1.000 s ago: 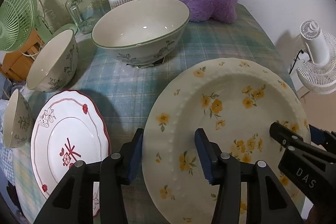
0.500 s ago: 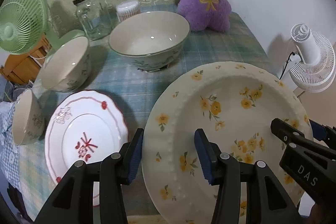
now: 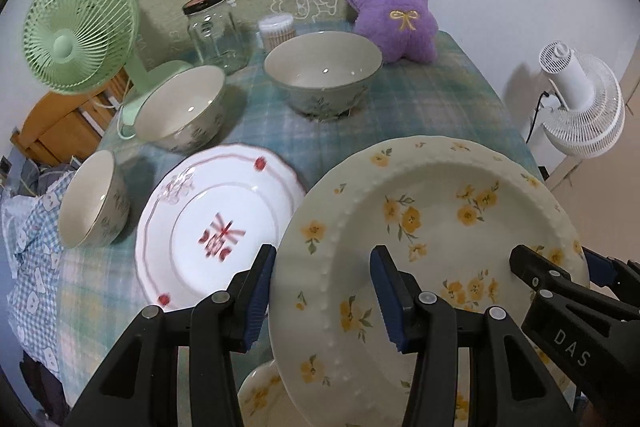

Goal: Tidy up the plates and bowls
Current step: 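Lower the held plate onto the yellow-flowered deep plate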

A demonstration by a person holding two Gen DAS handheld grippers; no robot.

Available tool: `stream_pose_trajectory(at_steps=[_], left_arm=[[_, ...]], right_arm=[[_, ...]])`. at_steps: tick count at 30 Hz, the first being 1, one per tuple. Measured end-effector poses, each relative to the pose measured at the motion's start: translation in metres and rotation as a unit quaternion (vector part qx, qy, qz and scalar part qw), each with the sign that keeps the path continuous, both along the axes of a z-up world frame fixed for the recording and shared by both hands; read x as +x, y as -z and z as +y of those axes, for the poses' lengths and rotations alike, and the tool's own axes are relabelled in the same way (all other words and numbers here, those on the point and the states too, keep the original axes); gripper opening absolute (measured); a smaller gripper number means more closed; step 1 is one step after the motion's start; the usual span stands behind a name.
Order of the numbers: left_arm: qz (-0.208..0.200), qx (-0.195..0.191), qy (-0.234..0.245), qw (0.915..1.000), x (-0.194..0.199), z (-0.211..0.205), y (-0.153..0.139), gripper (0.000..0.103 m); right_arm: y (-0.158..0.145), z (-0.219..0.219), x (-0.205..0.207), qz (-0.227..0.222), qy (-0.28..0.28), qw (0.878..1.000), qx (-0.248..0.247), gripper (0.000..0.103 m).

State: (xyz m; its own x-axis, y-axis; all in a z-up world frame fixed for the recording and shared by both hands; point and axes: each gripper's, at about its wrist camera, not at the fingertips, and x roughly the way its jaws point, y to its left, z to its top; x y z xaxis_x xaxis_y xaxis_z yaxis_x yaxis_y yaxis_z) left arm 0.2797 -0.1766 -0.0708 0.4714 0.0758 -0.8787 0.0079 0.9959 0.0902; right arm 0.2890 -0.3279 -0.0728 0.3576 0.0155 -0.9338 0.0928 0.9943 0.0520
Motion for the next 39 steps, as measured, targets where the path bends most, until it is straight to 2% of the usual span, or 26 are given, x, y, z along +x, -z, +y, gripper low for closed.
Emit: stream_pose_trajectory(at_steps=[11, 22, 32, 39], left_arm=[[0.02, -0.003, 0.007, 0.9998, -0.053, 0.026, 0.008, 0.049], [0.038, -0.007, 0.017, 0.9991, -0.095, 0.035, 0.022, 0.049], [0.054, -0.003, 0.029, 0.9981, -0.106, 0.028, 0.032, 0.049], [0.063, -0.004, 0.018, 0.9979, -0.107, 0.027, 0.038, 0.05]], right_arm=[[0.007, 0.027, -0.059, 0.009, 0.0, 1.0, -0.009, 0.062], [0.02, 0.038, -0.097, 0.02, 0.005, 1.0, -0.024, 0.062], [0.031, 0.034, -0.112, 0.036, 0.015, 0.999, -0.029, 0.062], [0.038, 0.032, -0.113, 0.044, 0.014, 0.999, -0.02, 0.062]])
